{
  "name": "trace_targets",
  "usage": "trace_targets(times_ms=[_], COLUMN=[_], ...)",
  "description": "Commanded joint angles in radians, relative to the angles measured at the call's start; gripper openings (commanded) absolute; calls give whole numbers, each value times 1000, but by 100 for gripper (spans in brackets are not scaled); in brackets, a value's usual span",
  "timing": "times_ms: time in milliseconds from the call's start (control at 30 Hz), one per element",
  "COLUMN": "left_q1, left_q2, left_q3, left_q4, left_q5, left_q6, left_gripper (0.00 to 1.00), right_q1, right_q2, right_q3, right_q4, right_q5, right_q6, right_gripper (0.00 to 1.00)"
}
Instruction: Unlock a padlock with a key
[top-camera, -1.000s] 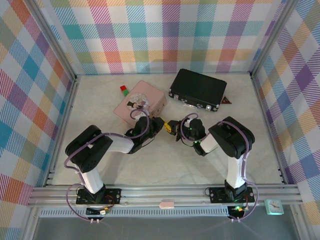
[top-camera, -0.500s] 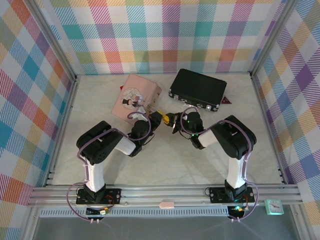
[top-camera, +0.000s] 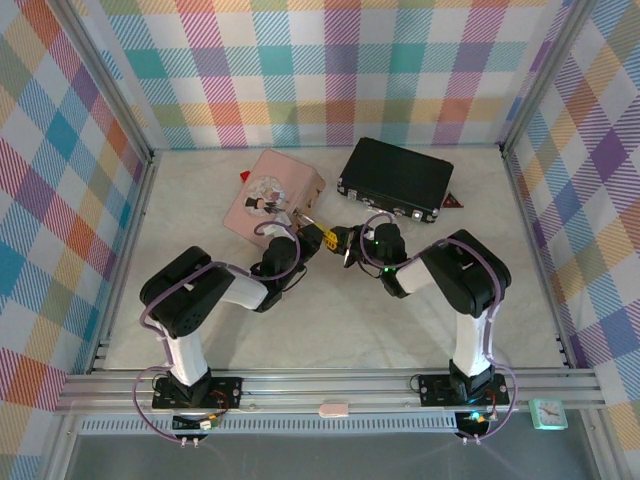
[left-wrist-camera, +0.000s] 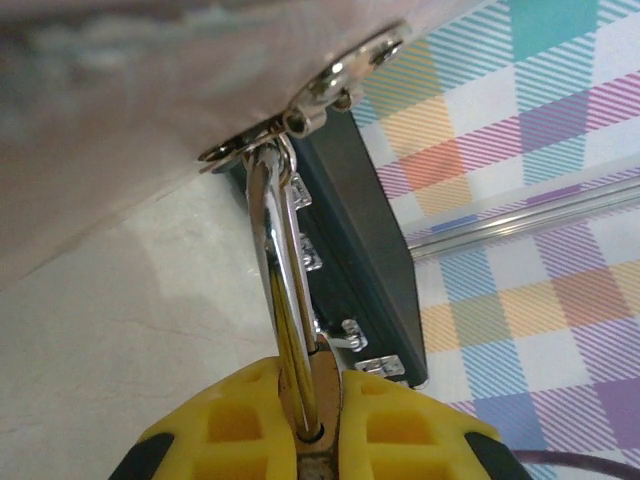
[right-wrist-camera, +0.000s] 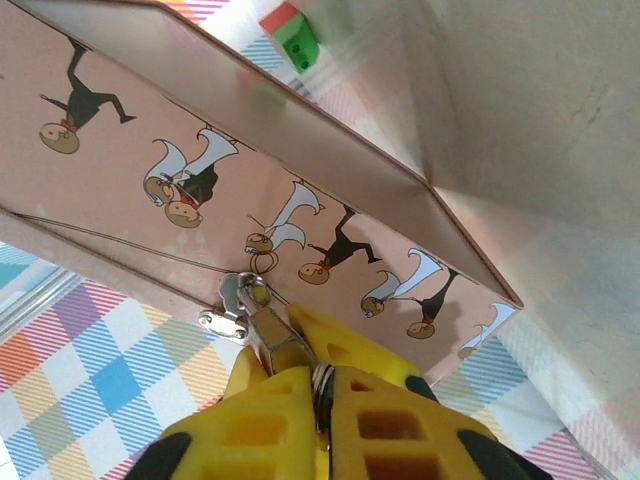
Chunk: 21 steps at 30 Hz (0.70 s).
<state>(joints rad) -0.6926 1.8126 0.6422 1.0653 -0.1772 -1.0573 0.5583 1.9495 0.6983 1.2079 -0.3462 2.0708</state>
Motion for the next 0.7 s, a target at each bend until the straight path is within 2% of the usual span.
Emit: trace_targets(times_ms=[0,167,367,533,667], left_q1=[-52,-41,-39,-42,-56], left_q2=[-47,-114,-203,-238,-249], left_q3=[-23,-42,-37,-15,22], left_q4=[-203,-287,-441,-592,-741], left_q5=[84,82,113,177,186], left_q6=[23,29,82,201,307], left_gripper=[0,0,0,0,0], right_q1=[-15,-46,-91,-121,-120], right_q2=[31,27,-75,-248,-400], right_q3=[47,12,-29,8,91], right_q4=[199,134,-137,-661,-1045], right_q5=[-31,-94,-181,-168,-73], right_q6=[114,-101,-397,-805,-1102], right_gripper=[18,34,48,52,55])
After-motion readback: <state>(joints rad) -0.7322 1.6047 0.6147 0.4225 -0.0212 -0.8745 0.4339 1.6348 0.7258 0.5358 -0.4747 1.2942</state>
